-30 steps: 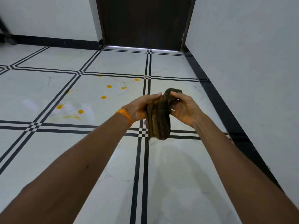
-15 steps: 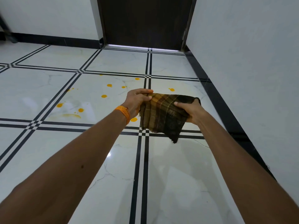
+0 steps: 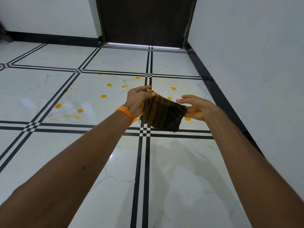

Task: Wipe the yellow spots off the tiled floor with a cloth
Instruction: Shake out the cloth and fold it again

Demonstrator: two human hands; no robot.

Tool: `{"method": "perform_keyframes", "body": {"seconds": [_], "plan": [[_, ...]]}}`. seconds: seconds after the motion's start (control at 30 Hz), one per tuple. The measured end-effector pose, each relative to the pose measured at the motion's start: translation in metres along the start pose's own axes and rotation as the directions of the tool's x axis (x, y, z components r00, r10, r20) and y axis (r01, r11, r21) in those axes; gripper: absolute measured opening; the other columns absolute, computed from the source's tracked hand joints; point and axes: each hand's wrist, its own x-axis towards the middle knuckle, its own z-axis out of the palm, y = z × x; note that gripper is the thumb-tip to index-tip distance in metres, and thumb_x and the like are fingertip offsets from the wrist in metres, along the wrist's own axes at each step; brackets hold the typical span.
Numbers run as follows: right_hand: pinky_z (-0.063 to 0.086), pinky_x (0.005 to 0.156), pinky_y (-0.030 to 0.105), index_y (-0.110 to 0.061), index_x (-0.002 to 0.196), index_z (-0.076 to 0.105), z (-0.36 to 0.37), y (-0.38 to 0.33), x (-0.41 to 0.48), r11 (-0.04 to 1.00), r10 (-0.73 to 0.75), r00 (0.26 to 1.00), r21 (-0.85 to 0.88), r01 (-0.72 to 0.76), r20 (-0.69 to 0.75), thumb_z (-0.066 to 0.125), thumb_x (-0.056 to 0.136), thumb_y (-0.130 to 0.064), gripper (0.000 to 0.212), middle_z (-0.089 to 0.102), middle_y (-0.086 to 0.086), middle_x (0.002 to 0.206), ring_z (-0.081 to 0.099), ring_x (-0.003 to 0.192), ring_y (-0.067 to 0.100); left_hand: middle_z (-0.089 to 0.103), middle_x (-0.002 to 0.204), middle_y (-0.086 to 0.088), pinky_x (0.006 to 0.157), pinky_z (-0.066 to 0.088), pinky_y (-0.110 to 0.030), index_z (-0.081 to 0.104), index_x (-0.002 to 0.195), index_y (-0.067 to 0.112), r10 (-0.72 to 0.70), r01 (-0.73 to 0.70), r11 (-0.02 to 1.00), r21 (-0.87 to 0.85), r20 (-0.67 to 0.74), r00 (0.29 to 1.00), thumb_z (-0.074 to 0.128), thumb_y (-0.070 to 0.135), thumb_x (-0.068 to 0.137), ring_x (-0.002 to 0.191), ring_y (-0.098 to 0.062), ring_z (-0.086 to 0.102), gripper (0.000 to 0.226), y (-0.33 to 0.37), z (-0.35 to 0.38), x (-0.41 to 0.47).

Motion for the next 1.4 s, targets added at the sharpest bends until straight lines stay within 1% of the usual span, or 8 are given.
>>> {"method": "perform_keyframes", "body": {"seconds": [0.13, 0.23, 0.4, 0.53, 0.73, 0.83, 1.13, 1.4], "plan": [[0.062, 0.077, 0.03, 0.0, 0.114, 0.072, -0.009, 0.0, 0.005, 0.947, -0.197, 0.98, -0.252, 0.197, 0.026, 0.069, 0.078, 0.021, 0.042, 0.069, 0.018, 0.115, 0.068, 0.107, 0.028, 0.069, 0.113, -0.018, 0.092, 0.059, -0.042, 0.073, 0.115, 0.011, 0.145, -0.13, 0.909, 0.395, -0.007, 0.989, 0.079, -0.01, 0.072, 0.104, -0.03, 0.069, 0.048, -0.004, -0.011, 0.009], [0.058, 0.089, 0.035, -0.009, 0.098, 0.078, -0.013, 0.005, 0.013, 0.769, -0.427, 0.904, -0.533, 0.353, -0.018, 0.081, 0.071, 0.011, 0.033, 0.074, 0.013, 0.106, 0.067, 0.105, 0.028, 0.071, 0.1, -0.009, 0.083, 0.059, -0.034, 0.078, 0.1, 0.009, 0.347, -0.302, 0.658, 0.69, 0.078, 0.935, 0.086, 0.003, 0.072, 0.092, -0.02, 0.066, 0.029, -0.004, -0.017, 0.008], [0.044, 0.065, 0.022, -0.007, 0.087, 0.077, -0.015, 0.011, 0.017, 0.507, -0.628, 0.778, -0.765, 0.396, -0.013, 0.088, 0.073, -0.01, 0.019, 0.073, 0.012, 0.09, 0.062, 0.083, 0.019, 0.052, 0.113, -0.011, 0.088, 0.048, -0.032, 0.077, 0.099, 0.008, 0.415, -0.421, 0.353, 0.835, 0.264, 0.871, 0.079, 0.011, 0.083, 0.103, -0.022, 0.052, 0.016, -0.011, -0.015, 0.008], [0.042, 0.085, 0.032, -0.011, 0.083, 0.065, -0.024, 0.002, 0.009, 0.618, -0.518, 0.848, -0.639, 0.459, 0.108, 0.081, 0.083, -0.016, 0.016, 0.066, 0.01, 0.097, 0.059, 0.099, 0.019, 0.057, 0.106, -0.006, 0.085, 0.044, -0.034, 0.058, 0.094, 0.018, 0.292, -0.377, 0.663, 0.646, 0.24, 0.926, 0.058, 0.014, 0.097, 0.098, -0.02, 0.052, 0.005, -0.004, -0.014, 0.008], [0.06, 0.079, 0.036, -0.007, 0.11, 0.064, -0.02, 0.017, 0.02, 0.92, -0.353, 0.935, 0.181, 0.347, 0.004, 0.071, 0.093, -0.018, 0.021, 0.069, 0.013, 0.109, 0.066, 0.106, 0.027, 0.064, 0.107, -0.008, 0.071, 0.055, -0.032, 0.054, 0.119, 0.013, 0.035, -0.068, 0.949, 0.307, 0.109, 0.993, 0.052, 0.029, 0.103, 0.093, -0.022, 0.065, 0.022, 0.002, 0.007, 0.004], [0.059, 0.082, 0.032, -0.001, 0.132, 0.062, -0.019, 0.05, 0.024, 0.97, -0.095, 0.987, 0.234, 0.062, 0.129, 0.07, 0.093, -0.027, 0.048, 0.066, 0.017, 0.122, 0.066, 0.108, 0.025, 0.064, 0.098, -0.009, 0.061, 0.055, -0.028, 0.054, 0.121, 0.01, -0.073, 0.06, 0.955, 0.289, 0.031, 0.997, 0.054, 0.031, 0.103, 0.081, -0.019, 0.065, 0.028, -0.001, 0.005, 0.005], [0.06, 0.086, 0.042, 0.004, 0.111, 0.064, -0.018, 0.056, 0.019, 0.927, 0.165, 0.969, 0.306, -0.216, 0.183, 0.069, 0.085, 0.002, 0.026, 0.072, 0.023, 0.113, 0.075, 0.096, 0.034, 0.068, 0.108, -0.018, 0.071, 0.061, -0.034, 0.061, 0.121, -0.001, -0.379, 0.321, 0.914, 0.246, 0.245, 0.892, 0.071, 0.009, 0.088, 0.098, -0.027, 0.067, 0.036, 0.002, -0.016, 0.007], [0.055, 0.098, 0.053, -0.007, 0.131, 0.056, -0.017, 0.034, 0.011, 0.964, -0.027, 0.959, 0.262, -0.049, 0.282, 0.071, 0.084, -0.008, 0.049, 0.067, 0.015, 0.126, 0.065, 0.119, 0.032, 0.072, 0.103, -0.012, 0.072, 0.061, -0.037, 0.063, 0.122, 0.008, -0.384, 0.313, 0.917, 0.248, 0.327, 0.863, 0.065, 0.004, 0.09, 0.096, -0.027, 0.07, 0.031, 0.008, -0.021, 0.007]]}}
